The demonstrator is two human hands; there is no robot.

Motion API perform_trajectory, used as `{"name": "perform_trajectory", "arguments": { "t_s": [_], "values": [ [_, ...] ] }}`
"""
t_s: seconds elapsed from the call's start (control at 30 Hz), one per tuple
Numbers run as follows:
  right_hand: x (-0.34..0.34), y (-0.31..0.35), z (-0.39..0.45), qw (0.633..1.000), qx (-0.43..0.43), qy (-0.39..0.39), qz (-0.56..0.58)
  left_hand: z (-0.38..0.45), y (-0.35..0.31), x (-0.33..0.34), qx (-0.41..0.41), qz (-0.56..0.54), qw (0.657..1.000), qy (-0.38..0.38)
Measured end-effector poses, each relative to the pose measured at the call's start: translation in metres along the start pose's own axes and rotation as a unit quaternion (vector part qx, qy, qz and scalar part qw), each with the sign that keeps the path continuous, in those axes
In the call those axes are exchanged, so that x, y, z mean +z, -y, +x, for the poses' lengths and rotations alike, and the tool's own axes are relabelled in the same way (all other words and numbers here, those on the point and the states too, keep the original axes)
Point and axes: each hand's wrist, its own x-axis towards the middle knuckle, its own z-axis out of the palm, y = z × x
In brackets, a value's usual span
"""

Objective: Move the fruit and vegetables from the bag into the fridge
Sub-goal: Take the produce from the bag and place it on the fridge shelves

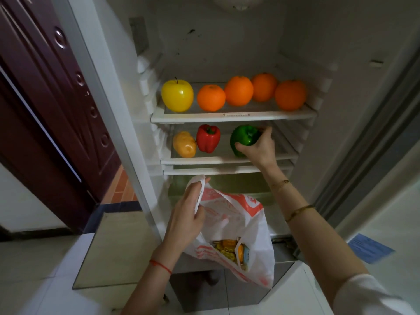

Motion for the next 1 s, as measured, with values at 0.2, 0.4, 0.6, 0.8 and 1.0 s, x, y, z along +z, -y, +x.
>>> {"name": "perform_trajectory", "arguments": {
  "t_s": [0.2,0.4,0.6,0.8,1.0],
  "values": [
    [0.023,0.002,0.020,0.996,-0.054,-0.016,-0.063,0.005,0.004,-0.002,-0.002,0.002,1.000,0.000],
    [0.033,0.000,0.018,0.998,-0.057,-0.034,0.010,0.006,0.004,-0.003,-0.005,-0.006,1.000,-0.002],
    [0.034,-0.001,0.011,0.994,-0.079,-0.062,0.038,0.006,0.004,-0.002,-0.011,-0.014,1.000,0.002],
    [0.038,-0.005,0.009,0.993,-0.081,-0.055,0.059,0.006,0.002,-0.001,-0.019,-0.013,1.000,-0.003],
    [0.035,-0.008,0.009,0.994,-0.071,-0.040,0.069,0.006,0.000,-0.001,-0.016,-0.014,1.000,-0.007]
  ]
}}
